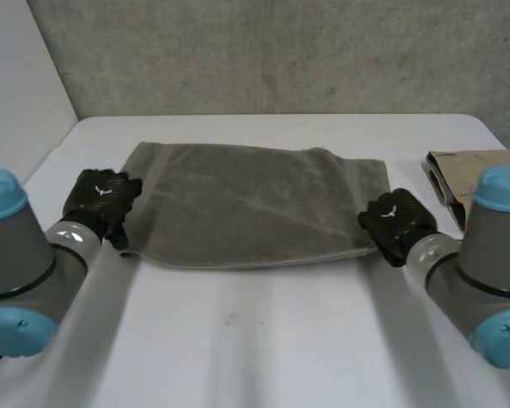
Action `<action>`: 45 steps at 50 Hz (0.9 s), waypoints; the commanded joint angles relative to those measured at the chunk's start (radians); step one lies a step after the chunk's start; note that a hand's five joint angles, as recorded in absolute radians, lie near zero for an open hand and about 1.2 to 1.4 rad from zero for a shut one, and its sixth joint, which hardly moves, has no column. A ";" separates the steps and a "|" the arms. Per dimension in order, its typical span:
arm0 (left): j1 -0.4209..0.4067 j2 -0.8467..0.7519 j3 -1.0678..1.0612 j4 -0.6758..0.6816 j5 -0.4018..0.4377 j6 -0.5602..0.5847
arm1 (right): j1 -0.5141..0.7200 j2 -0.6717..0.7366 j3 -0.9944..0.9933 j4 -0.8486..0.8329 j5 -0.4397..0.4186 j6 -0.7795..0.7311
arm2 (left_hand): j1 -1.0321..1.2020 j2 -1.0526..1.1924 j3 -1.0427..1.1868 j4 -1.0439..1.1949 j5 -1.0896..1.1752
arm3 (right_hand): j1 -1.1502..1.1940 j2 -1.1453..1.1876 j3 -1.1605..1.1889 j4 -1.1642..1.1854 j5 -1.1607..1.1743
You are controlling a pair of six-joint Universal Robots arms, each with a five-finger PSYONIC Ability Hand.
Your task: Fold the laundry.
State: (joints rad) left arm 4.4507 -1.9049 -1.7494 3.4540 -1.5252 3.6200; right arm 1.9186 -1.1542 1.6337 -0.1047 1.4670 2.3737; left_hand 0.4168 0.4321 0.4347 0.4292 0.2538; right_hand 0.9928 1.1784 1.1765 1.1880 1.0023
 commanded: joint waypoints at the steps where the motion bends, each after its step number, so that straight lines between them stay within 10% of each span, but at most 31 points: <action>1: 0.042 0.035 -0.094 0.079 0.069 -0.037 | -0.052 -0.012 0.017 -0.007 -0.053 0.165 | -0.142 -0.157 -0.160 -0.154 -0.153 | 0.403 0.218 0.220 0.208 0.219; 45: 0.110 -0.246 0.070 0.068 0.062 -0.161 | -0.053 -0.006 0.031 -0.009 -0.129 0.279 | 0.234 0.219 0.216 0.221 0.222 | 0.403 0.218 0.220 0.208 0.219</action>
State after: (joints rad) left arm 4.5644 -2.1158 -1.7174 3.5205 -1.4571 3.4563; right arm 1.8646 -1.1586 1.6601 -0.1132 1.3376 2.6521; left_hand 0.4477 0.4461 0.4475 0.4493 0.2777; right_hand 0.9928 1.1784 1.1765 1.1881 1.0038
